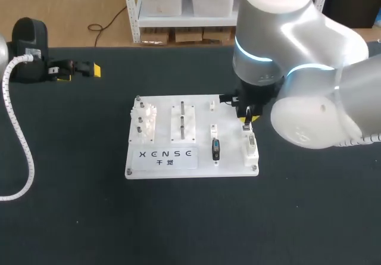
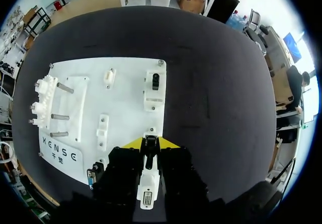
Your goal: Insert the USB connector, Ethernet cable, and multi-pin plug into their matching sockets one by one.
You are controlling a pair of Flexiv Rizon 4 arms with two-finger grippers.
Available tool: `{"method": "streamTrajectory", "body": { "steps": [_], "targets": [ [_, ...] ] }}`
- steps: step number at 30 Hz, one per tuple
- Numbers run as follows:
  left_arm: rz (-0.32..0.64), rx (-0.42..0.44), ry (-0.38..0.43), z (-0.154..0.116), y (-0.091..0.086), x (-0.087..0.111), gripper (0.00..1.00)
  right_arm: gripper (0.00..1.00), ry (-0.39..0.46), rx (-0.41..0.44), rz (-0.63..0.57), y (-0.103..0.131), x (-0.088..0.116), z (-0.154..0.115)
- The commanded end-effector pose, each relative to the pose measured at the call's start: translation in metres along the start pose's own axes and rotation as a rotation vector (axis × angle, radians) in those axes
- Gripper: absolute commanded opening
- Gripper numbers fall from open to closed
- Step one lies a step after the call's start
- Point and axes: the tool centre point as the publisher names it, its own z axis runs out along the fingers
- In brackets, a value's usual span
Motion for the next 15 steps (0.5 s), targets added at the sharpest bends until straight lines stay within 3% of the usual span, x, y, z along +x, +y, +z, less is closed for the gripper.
{"method": "streamTrajectory", "body": {
  "steps": [1, 15],
  "targets": [
    [0.000, 0.000, 0.000, 0.0000, 0.0000, 0.0000, 1.00, 0.00, -0.001, 0.003, 0.002, 0.0024, -0.0023, 0.0029],
    [0.000, 0.000, 0.000, 0.0000, 0.0000, 0.0000, 1.00, 0.00, 0.003, 0.017, 0.008, -0.0036, -0.0039, 0.0042]
  ]
}}
